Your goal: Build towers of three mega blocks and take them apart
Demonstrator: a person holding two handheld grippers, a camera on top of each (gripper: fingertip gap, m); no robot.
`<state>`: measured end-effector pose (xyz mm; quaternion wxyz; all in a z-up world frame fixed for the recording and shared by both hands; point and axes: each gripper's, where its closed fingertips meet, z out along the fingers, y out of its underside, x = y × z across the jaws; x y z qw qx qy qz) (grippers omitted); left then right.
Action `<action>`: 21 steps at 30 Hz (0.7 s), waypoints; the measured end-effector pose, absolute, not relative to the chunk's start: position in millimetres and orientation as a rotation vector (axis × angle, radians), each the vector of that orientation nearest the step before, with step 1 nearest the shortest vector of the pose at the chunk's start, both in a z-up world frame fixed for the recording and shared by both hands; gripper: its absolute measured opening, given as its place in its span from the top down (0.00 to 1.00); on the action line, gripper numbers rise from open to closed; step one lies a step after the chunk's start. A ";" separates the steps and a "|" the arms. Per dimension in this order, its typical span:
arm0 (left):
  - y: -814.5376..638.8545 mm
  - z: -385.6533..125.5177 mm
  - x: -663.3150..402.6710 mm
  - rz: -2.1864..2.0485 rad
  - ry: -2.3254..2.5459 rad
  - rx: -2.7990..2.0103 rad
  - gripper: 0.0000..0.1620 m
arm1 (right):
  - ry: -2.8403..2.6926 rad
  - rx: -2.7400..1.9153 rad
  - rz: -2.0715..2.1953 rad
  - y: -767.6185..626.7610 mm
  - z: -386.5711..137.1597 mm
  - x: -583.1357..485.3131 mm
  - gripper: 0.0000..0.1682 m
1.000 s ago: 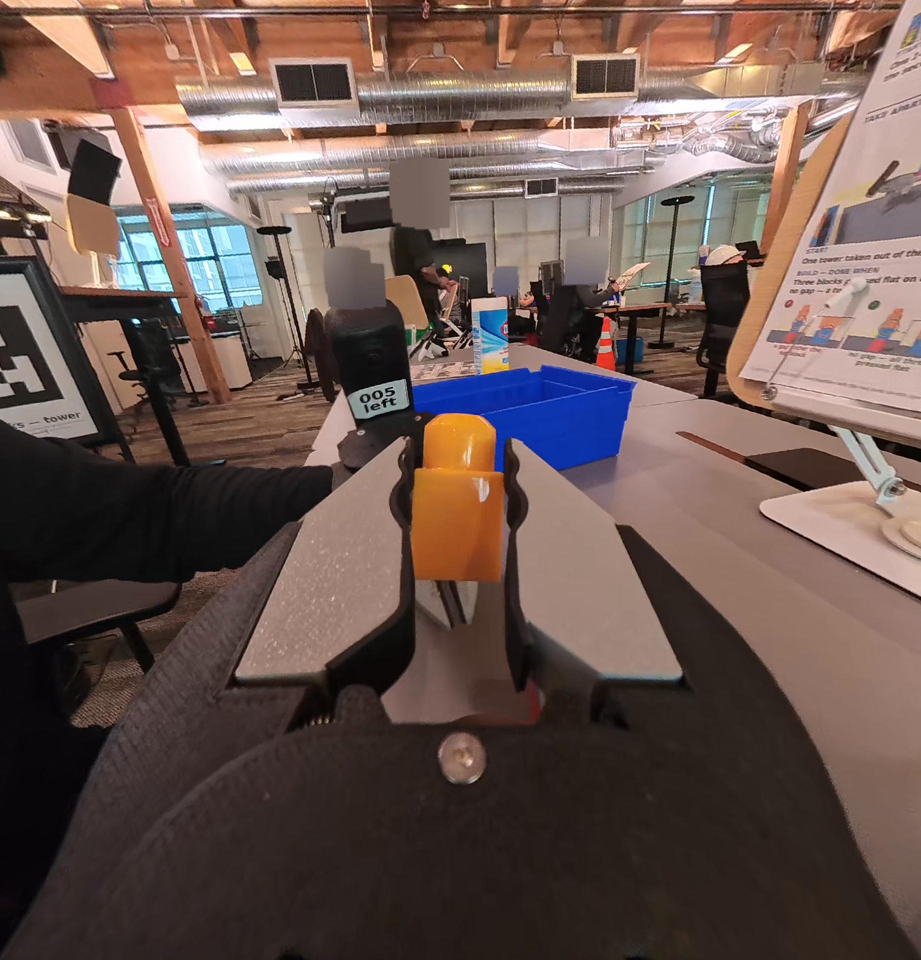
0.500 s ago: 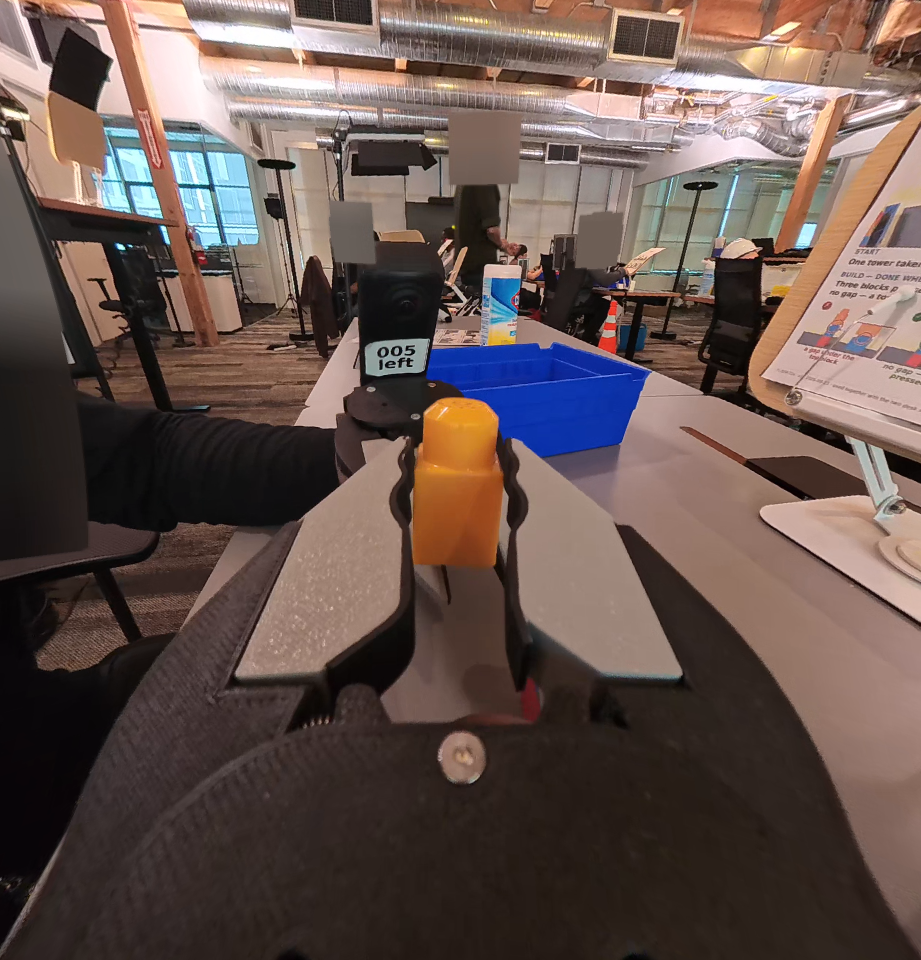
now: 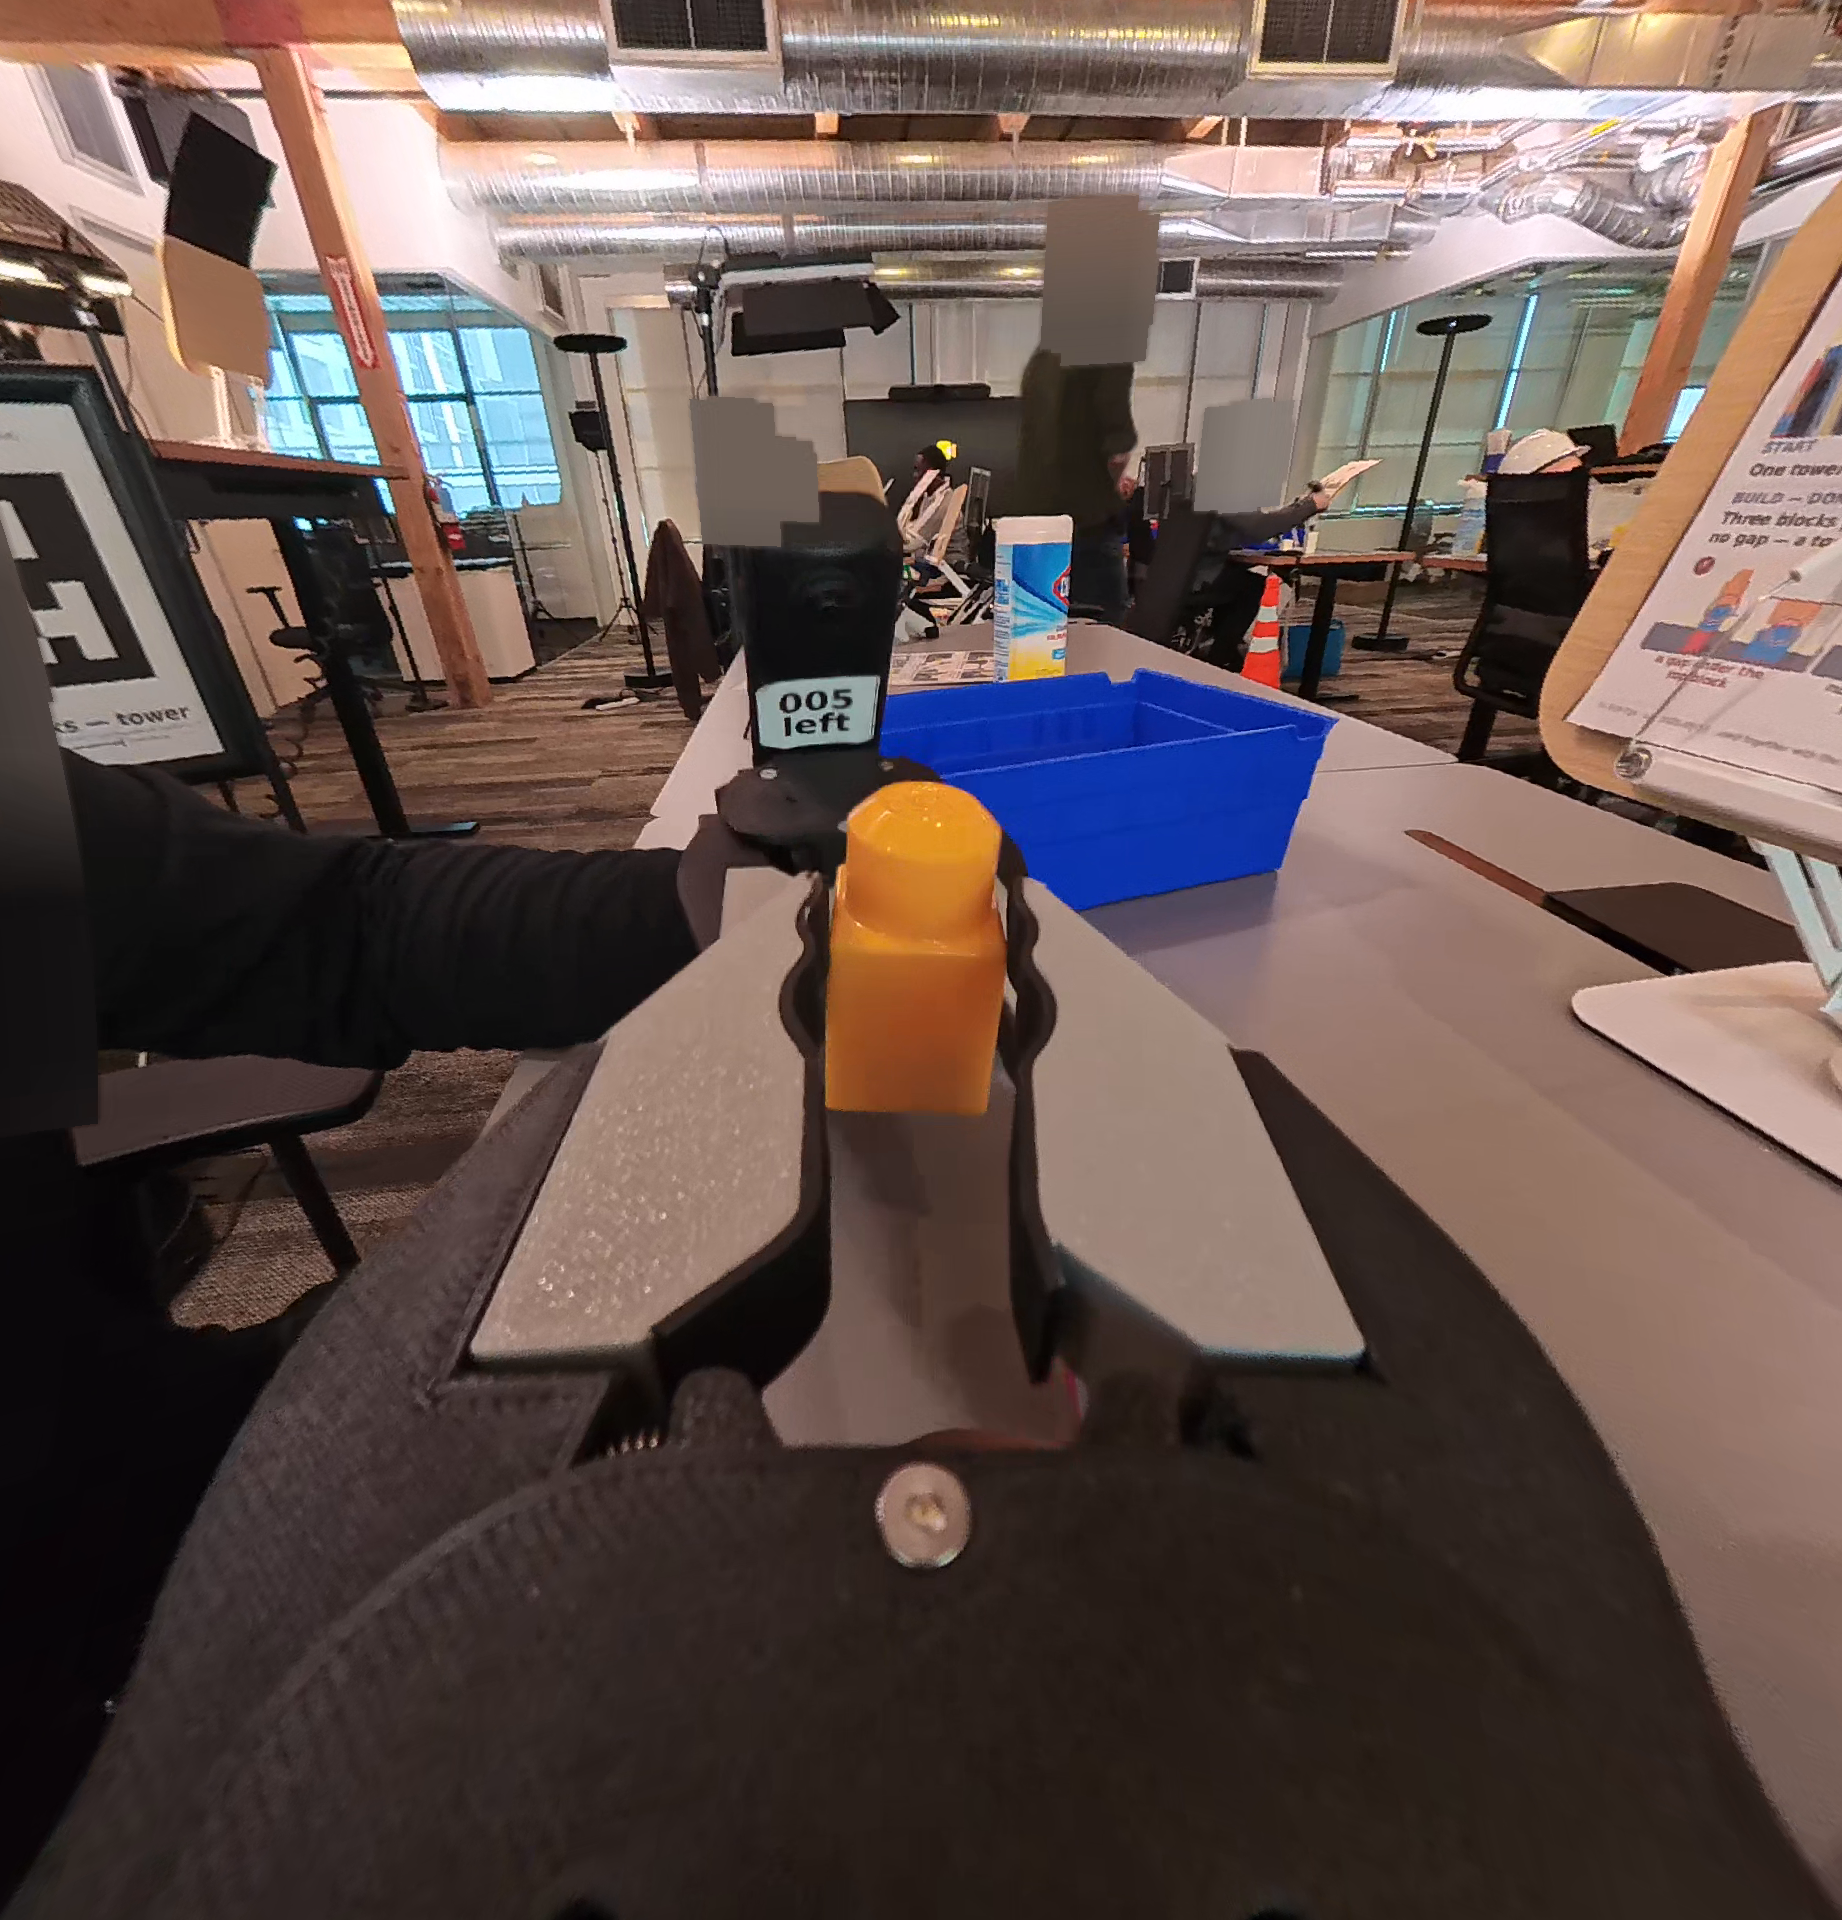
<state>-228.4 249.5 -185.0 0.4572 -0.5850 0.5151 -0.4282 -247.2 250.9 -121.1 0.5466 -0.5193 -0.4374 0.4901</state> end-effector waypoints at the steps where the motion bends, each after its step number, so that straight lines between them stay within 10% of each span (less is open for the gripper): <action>1: 247.3 -186.6 -227.2 -1.058 1.282 -1.442 0.63 | -1.036 -1.227 1.162 250.4 -120.4 -247.2 0.81; 21: 239.2 -178.0 -225.2 -1.005 1.323 -1.367 0.79 | -1.146 -1.269 1.162 241.2 -138.8 -260.5 0.76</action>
